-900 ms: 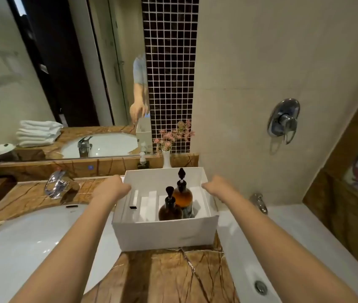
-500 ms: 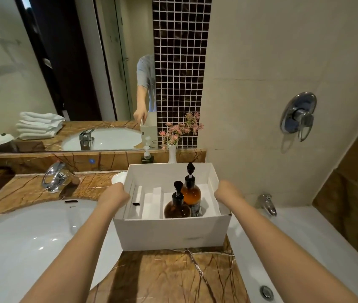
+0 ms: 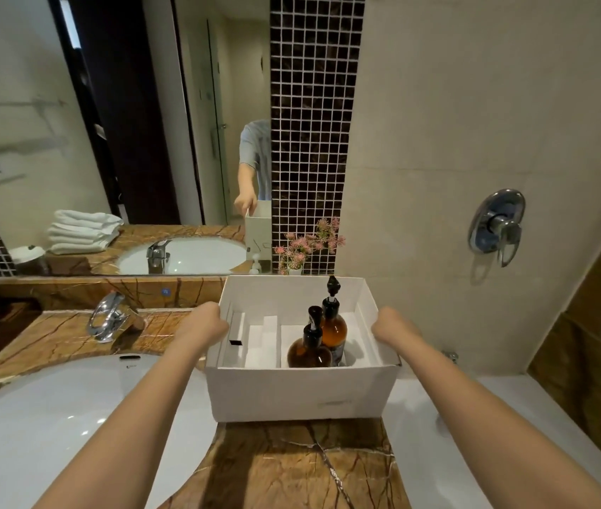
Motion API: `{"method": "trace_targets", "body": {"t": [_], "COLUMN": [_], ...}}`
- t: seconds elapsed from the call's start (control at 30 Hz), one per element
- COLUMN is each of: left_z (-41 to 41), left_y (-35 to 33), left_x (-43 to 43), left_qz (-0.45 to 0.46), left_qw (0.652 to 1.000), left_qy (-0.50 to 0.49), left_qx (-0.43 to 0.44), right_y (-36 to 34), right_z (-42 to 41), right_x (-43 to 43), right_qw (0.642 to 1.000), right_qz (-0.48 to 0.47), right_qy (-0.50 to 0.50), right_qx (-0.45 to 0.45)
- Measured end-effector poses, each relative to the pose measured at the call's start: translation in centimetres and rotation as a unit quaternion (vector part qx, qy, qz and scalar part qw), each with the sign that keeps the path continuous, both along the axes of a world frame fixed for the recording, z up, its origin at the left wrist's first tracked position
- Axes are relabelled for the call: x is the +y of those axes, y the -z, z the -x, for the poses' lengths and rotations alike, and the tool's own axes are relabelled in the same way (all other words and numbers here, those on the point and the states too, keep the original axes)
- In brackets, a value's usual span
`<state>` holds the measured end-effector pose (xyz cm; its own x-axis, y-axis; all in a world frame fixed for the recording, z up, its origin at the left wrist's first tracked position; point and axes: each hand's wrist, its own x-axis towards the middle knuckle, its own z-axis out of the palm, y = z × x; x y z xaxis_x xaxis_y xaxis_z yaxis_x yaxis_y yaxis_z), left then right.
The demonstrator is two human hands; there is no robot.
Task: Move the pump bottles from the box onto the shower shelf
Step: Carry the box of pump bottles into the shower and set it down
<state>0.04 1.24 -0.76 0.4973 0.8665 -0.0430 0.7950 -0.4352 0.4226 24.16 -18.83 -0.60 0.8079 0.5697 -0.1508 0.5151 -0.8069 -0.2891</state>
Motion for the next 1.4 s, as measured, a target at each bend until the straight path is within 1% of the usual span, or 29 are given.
{"method": "trace_targets", "body": {"t": [0.1,0.23,0.33,0.47,0.63,0.87,1.03,1.2,1.4], "left_z": [-0.1,0.0,0.4,1.3,1.9,1.5,0.3,-2.2,-6.4], "left_y": [-4.1,-11.0,-16.6,-23.0,-29.2,-33.2,-34.2,-34.2,-34.9], "left_x": [-0.2,-0.9,-1.9,-3.3,-6.3,-9.8,-12.5,-15.0,-18.5], "left_qz": [-0.012,-0.029,-0.022,-0.001,0.023,0.017,0.034,0.048,0.043], "left_qw": [1.0,0.999,0.999,0.998,0.998,0.997,0.995,0.991,0.983], "left_qy": [0.011,0.011,0.017,0.023,0.022,0.036,0.049,0.093,0.171], "left_qx": [-0.01,-0.018,-0.021,-0.053,-0.055,-0.07,-0.074,-0.079,-0.058], "right_y": [-4.1,-11.5,-17.4,-24.6,-30.3,-33.4,-34.8,-35.5,-35.5], "right_z": [-0.4,-0.5,-0.2,0.5,1.5,1.5,0.9,0.3,0.3], "right_x": [-0.2,-1.1,-2.3,-4.7,-7.9,-11.8,-15.2,-19.1,-25.4], "right_qw": [1.0,0.999,0.999,0.998,0.998,0.995,0.997,0.997,0.991], "right_qz": [-0.01,-0.016,-0.027,-0.029,-0.038,-0.09,-0.08,-0.07,-0.051], "right_qy": [-0.001,-0.022,-0.039,-0.048,-0.043,-0.023,0.002,0.041,0.124], "right_qx": [-0.013,-0.026,-0.019,-0.004,0.0,0.021,0.01,0.009,-0.01]}}
